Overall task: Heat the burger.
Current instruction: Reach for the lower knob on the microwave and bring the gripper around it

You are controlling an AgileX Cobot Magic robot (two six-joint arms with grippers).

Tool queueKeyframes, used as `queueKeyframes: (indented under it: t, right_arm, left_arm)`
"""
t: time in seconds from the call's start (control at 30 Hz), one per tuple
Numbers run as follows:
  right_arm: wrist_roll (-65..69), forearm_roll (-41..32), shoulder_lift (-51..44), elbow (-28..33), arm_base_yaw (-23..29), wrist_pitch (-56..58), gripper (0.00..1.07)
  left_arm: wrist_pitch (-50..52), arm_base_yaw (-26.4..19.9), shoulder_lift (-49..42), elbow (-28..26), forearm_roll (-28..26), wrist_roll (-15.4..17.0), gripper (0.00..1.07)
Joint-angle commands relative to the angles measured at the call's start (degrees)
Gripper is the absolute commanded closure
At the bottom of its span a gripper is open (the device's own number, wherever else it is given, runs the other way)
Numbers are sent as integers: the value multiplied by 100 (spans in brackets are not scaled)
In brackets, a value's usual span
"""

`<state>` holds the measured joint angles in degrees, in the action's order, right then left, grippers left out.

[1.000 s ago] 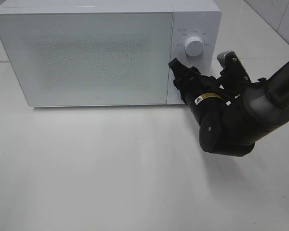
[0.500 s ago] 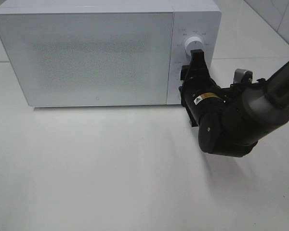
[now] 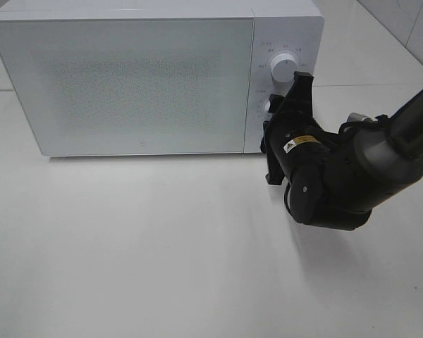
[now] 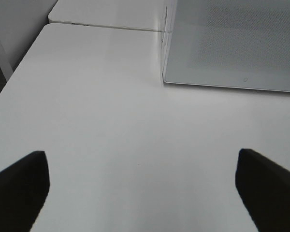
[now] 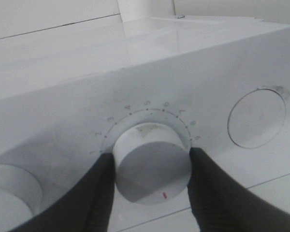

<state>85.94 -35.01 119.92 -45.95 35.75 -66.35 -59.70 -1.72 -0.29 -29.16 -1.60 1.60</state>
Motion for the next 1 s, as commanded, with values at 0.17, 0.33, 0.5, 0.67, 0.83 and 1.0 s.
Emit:
queueKeyframes:
  t: [0.17,0.33,0.5,0.67,0.83,1.0]
  right_arm:
    - [138,636,-120,-269,-34,-1329,107]
    - [57,590,-120,-269,-34,-1329,107]
    - [57,544,-120,-269,-34,-1324,107]
    - [-46,441,-120,-269,-34,-1324,106]
    - [-309,304,-120,-264,-34,-1324,96]
    - [-504,-6,-120,-264,-34,-1318,85]
  left_arm:
    - [34,-23,-120,17,-6,-6,4]
    - [34,-23,-120,17,-6,-6,4]
    - [34,-23,-120,17,-6,-6,4]
    - [34,-23,-120,17,-6,-6,4]
    - [34,-23,-120,17,-6,-6,4]
    - [34,-23,-120,17,-6,-6,4]
